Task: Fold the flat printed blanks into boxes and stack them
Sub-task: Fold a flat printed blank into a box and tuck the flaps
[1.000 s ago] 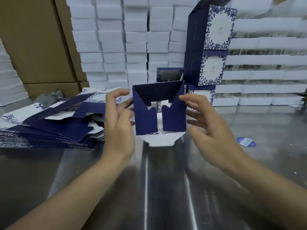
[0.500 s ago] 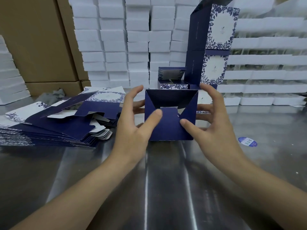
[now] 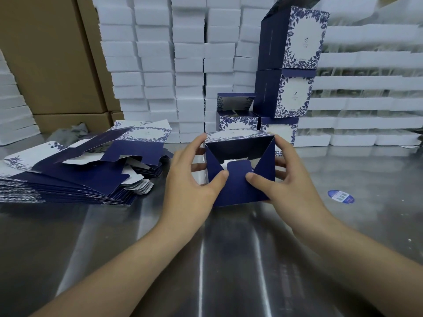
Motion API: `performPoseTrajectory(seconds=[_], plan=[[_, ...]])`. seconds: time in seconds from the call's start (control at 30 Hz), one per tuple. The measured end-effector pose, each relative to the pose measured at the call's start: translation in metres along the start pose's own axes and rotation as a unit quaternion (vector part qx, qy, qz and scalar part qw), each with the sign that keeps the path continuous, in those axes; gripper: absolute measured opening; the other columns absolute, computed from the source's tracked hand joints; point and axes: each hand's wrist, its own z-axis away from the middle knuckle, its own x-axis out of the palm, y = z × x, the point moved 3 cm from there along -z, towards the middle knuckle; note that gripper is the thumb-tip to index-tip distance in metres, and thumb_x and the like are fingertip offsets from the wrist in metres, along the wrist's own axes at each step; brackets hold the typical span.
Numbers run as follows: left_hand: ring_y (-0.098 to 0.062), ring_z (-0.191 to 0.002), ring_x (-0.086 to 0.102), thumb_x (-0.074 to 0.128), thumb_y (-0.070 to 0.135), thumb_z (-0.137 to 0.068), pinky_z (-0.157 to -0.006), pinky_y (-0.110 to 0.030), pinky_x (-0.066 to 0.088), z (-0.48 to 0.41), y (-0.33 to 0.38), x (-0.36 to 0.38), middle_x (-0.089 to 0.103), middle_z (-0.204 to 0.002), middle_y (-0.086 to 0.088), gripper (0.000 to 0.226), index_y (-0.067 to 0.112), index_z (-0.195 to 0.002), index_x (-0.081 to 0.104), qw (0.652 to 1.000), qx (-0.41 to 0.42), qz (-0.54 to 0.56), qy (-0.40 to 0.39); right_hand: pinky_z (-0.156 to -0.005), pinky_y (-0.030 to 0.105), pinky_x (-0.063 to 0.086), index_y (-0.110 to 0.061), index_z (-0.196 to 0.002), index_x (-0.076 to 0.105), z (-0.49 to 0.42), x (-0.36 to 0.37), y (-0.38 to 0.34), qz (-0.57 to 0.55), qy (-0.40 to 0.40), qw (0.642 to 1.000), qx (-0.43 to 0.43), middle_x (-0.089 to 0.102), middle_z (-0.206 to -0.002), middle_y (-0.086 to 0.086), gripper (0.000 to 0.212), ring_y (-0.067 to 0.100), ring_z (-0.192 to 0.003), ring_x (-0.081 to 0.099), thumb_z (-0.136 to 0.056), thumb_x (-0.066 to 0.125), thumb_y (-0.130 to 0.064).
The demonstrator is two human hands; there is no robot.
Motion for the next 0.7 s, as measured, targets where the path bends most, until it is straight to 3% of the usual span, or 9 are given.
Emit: performPoseTrajectory(seconds=[0.1, 0.17, 0.33, 0.47, 0.53, 0.6, 0.7], plan=[[0.005, -0.108, 0.062, 0.086, 0.019, -0.086, -0.091, -0.007, 0.047, 0.001, -0.002, 0.001, 0.058, -0.134, 0.013, 0.069, 0.044, -0.143, 0.055, 1.000, 0.007, -0.003, -0.003, -0.071, 0.028, 0.063, -0.066, -0.138, 0.047, 0.001, 0.000, 0.000, 0.003, -0.011, 1.000, -0.003, 0.066, -0.119, -0.005, 0.087, 0.008, -0.095, 0.072, -0.087, 0.084, -0.005], [0.006, -0.109, 0.060, 0.085, 0.021, -0.087, -0.086, -0.005, 0.045, 0.000, -0.004, 0.001, 0.059, -0.135, 0.012, 0.062, 0.043, -0.138, 0.057, 1.000, 0.011, 0.005, 0.003, -0.074, 0.033, 0.066, -0.068, -0.137, 0.047, 0.003, 0.002, -0.002, 0.016, -0.023, 1.000, -0.002, 0.065, -0.120, -0.002, 0.085, 0.014, -0.096, 0.073, -0.088, 0.084, -0.009], [0.001, -0.113, 0.059, 0.086, 0.030, -0.087, -0.092, -0.018, 0.049, -0.002, -0.008, -0.002, 0.057, -0.132, 0.018, 0.067, 0.048, -0.140, 0.050, 1.000, 0.002, 0.011, 0.022, -0.087, 0.047, 0.064, -0.068, -0.139, 0.044, 0.008, 0.005, -0.009, 0.077, -0.032, 0.997, -0.001, 0.057, -0.129, 0.000, 0.070, 0.021, -0.097, 0.072, -0.088, 0.083, -0.038], [0.010, -0.117, 0.055, 0.083, 0.024, -0.090, -0.091, -0.001, 0.039, -0.003, -0.010, -0.002, 0.057, -0.136, 0.015, 0.066, 0.046, -0.142, 0.050, 1.000, -0.015, 0.007, 0.012, -0.100, 0.052, 0.057, -0.065, -0.139, 0.046, 0.010, 0.005, -0.010, 0.114, -0.010, 0.993, 0.004, 0.051, -0.133, -0.005, 0.064, 0.019, -0.110, 0.066, -0.088, 0.079, -0.044], [0.014, -0.116, 0.054, 0.080, 0.019, -0.092, -0.089, 0.000, 0.041, -0.004, -0.010, -0.002, 0.056, -0.137, 0.018, 0.066, 0.047, -0.144, 0.050, 0.999, -0.029, 0.019, -0.007, -0.103, 0.051, 0.056, -0.065, -0.139, 0.044, 0.010, 0.004, -0.010, 0.121, -0.014, 0.993, 0.009, 0.051, -0.137, -0.007, 0.066, 0.017, -0.114, 0.066, -0.088, 0.080, -0.044], [0.012, -0.118, 0.055, 0.075, 0.019, -0.090, -0.093, -0.011, 0.046, -0.004, -0.006, -0.002, 0.056, -0.134, 0.025, 0.066, 0.052, -0.142, 0.051, 0.997, -0.045, 0.057, -0.041, -0.108, 0.048, 0.053, -0.068, -0.141, 0.040, 0.010, 0.003, -0.012, 0.125, -0.034, 0.992, 0.008, 0.049, -0.145, -0.011, 0.070, 0.014, -0.124, 0.061, -0.086, 0.081, -0.051], [-0.011, -0.117, 0.063, 0.056, 0.014, -0.073, -0.092, -0.031, 0.054, -0.006, -0.004, -0.005, 0.065, -0.127, 0.018, 0.077, 0.055, -0.137, 0.054, 0.985, -0.064, 0.108, -0.115, -0.118, 0.043, 0.043, -0.073, -0.147, 0.026, 0.008, 0.003, -0.014, 0.144, -0.105, 0.984, 0.001, 0.041, -0.157, -0.026, 0.091, 0.006, -0.143, 0.047, -0.073, 0.080, -0.071]])
